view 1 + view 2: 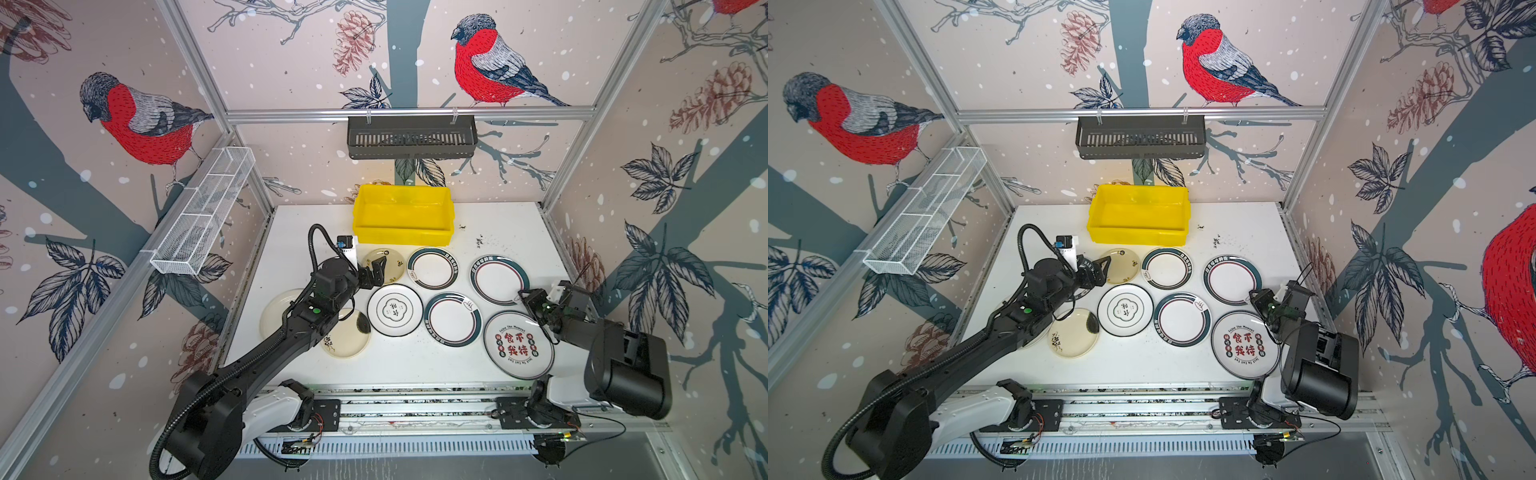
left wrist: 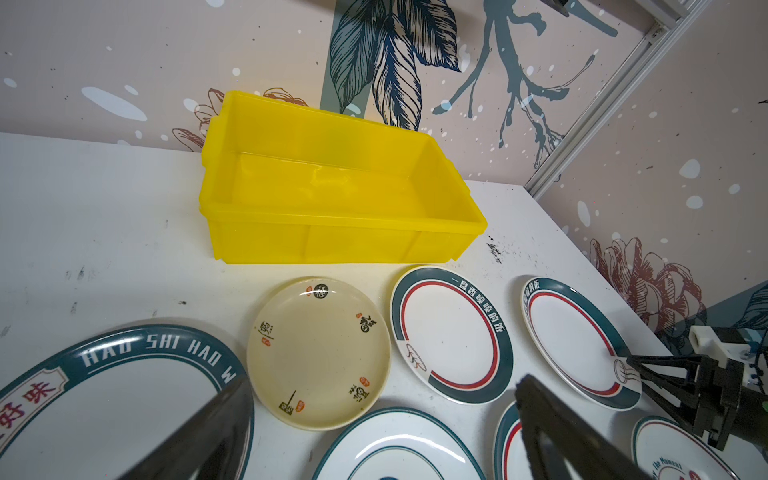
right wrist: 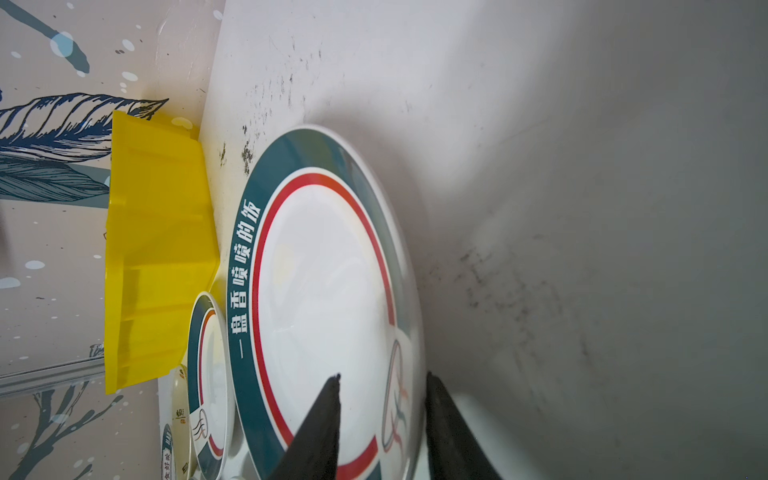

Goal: Place the plates into the plastic bin on the countertop
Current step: 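Lower the right gripper and pinch the green-rimmed plate's edge, tilting it up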

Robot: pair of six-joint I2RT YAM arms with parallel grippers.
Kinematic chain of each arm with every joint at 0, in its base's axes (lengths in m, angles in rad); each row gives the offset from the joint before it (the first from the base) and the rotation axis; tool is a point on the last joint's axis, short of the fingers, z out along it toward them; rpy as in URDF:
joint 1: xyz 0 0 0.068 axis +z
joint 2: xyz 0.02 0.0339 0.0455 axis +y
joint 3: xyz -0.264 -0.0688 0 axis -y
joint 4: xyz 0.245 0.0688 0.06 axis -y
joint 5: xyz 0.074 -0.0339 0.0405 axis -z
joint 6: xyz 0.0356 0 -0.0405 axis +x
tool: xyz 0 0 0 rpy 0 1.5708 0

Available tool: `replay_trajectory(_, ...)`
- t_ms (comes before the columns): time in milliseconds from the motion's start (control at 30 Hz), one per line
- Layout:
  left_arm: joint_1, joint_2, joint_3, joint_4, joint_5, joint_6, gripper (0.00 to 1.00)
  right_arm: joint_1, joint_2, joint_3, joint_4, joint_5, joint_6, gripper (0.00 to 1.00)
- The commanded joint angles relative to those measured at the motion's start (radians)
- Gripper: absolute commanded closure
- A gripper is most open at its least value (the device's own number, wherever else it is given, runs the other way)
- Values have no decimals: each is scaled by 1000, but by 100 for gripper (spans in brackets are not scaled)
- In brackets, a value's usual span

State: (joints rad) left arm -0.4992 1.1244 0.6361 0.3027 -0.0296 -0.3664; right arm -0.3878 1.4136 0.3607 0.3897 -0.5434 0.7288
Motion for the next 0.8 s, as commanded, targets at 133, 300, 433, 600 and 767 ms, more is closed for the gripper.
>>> replay_trajectory(133,-1,1,1,10,-9,6,2,7,19,24,-3,22,-6,70)
replay_trajectory(300,-1,2,-4,13,-15,11,2,8,47,35,-3,29,-3,70)
replay_trajectory(433,-1,13,-3,14,-11,12,2,12,74,40,7,29,0,71)
replay_trajectory(600,-1,18,0,18,0,18,2,15,92,41,21,25,3,72)
replay_trajectory(767,-1,10,0,3,-9,28,2,13,107,44,33,30,18,80)
